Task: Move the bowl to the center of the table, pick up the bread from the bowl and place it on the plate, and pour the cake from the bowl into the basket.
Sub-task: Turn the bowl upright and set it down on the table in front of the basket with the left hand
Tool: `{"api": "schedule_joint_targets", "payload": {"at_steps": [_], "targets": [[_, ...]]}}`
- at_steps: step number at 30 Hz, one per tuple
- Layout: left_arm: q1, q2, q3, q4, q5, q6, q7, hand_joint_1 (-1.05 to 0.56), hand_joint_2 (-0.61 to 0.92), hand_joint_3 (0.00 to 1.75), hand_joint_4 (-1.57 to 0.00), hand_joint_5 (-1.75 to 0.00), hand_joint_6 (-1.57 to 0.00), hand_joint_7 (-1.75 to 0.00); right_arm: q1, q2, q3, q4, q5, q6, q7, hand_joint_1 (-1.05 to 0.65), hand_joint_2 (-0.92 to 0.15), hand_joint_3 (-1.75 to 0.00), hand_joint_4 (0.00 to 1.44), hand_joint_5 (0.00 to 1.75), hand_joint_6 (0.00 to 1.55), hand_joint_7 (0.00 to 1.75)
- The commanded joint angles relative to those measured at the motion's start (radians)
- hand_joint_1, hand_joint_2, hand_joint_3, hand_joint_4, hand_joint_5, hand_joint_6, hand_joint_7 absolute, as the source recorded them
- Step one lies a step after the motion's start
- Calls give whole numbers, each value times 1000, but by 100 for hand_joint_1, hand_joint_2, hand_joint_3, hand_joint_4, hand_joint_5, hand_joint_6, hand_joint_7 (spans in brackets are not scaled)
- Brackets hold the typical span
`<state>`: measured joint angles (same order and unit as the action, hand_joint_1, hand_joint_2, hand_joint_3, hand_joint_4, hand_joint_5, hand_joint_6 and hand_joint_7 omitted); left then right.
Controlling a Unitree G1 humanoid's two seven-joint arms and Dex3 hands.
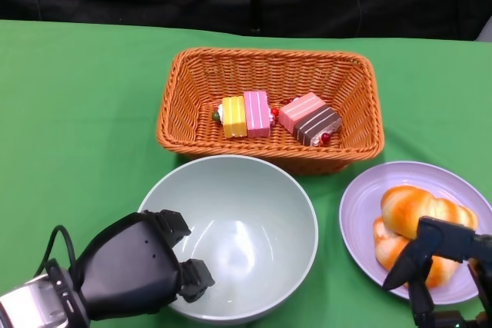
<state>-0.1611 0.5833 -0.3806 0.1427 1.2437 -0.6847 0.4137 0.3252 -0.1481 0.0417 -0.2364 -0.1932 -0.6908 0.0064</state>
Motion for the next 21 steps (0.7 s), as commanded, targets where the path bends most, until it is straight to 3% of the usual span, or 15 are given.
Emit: {"api": "schedule_joint_targets", "payload": {"at_steps": [1,4,9,16,21], "targets": [[17,26,-5,-23,-75,13,-51,-35,82,1,-87,-119,-113,-17,-1,-3,9,-13,28,-1,17,-3,-24,-161,89,168,89,131],[26,31,1,-45,-141,12,-82,-38,89,2,-77,-128,-109,-12,-13,-4,22,-16,34,15,33,-3,-24,-161,89,168,90,130],[53,24,27,-70,-280,3,-108,-42,92,7,-76,-125,-108,-10,-27,-1,45,-23,46,42,60,-3,-18,-170,89,169,89,134],[113,26,89,-165,-527,30,-281,-48,91,7,-70,-98,-95,-3,-57,9,62,-23,27,61,65,-2,-16,-174,90,165,89,136],[150,35,128,-220,-637,44,-385,-53,92,6,-65,-89,-88,0,-75,22,69,-13,-3,58,54,-3,-15,-174,92,164,89,136]]}}
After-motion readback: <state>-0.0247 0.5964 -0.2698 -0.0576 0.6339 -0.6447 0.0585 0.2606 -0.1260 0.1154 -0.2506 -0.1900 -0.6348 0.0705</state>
